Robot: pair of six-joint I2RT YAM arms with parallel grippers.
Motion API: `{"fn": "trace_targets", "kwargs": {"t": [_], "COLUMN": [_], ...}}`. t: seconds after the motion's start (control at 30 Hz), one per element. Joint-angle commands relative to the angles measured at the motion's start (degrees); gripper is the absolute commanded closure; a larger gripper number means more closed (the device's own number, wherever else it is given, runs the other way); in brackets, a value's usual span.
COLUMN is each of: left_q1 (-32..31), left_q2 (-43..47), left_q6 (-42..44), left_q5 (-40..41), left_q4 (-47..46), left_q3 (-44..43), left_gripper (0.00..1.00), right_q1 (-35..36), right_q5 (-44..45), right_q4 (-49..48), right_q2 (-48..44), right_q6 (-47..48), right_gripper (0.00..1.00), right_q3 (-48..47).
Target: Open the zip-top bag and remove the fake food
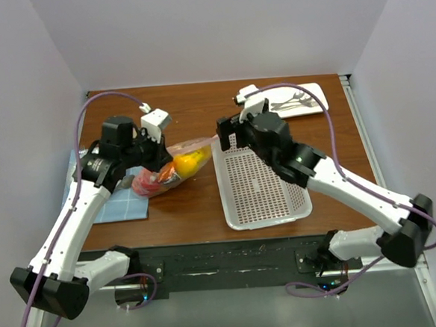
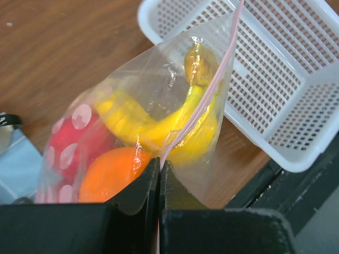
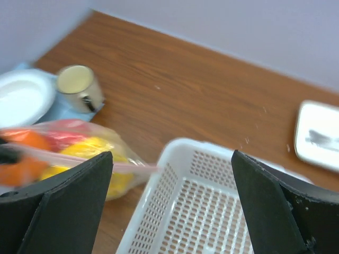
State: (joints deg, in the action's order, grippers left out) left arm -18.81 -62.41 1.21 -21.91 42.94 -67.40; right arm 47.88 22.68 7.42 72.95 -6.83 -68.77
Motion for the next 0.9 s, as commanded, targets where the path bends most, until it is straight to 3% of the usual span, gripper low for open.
{"fn": "trace_targets", "kwargs": {"t": [0.0, 0.07, 0.3, 0.43, 0.7, 0.87], "left_q1": [-0.79, -0.79, -0.79, -0.79, -0.79, -0.79], "left_q2": [-0.87, -1.48, -2.54, -3.94, -5.44, -6.67], "left_q6": [5.19, 9.74, 16.01, 17.86, 21.46, 28.92], "left_q5": [-7.7, -11.65, -13.15, -14.21, -16.75, -19.48], "left_q4": [0.29, 2.32, 8.47, 10.58, 14.53, 22.42], "left_q3": [-0.19, -2.03, -6.34, -9.41, -14.16, -18.46], "left_gripper": [1.0, 1.0, 1.0, 1.0, 1.0, 1.0], "right_q1": [0.46, 0.46, 0.81, 3.09, 4.86, 4.86], "right_q5": [-16.59, -22.39, -36.64, -38.32, -36.83, -36.83], "right_q4": [-13.21, -11.21, 1.36, 4.27, 0.33, -0.39], "right_q2": [-5.35, -4.75, 0.61, 3.25, 7.03, 9.31], "right_q6": [15.78, 19.81, 22.74, 24.05, 26.25, 28.36], "right_gripper": [0.01, 0.02, 0.11, 0.14, 0.2, 0.21], "right_q3": [7.77, 6.12, -5.04, -7.95, -6.47, -7.78]}}
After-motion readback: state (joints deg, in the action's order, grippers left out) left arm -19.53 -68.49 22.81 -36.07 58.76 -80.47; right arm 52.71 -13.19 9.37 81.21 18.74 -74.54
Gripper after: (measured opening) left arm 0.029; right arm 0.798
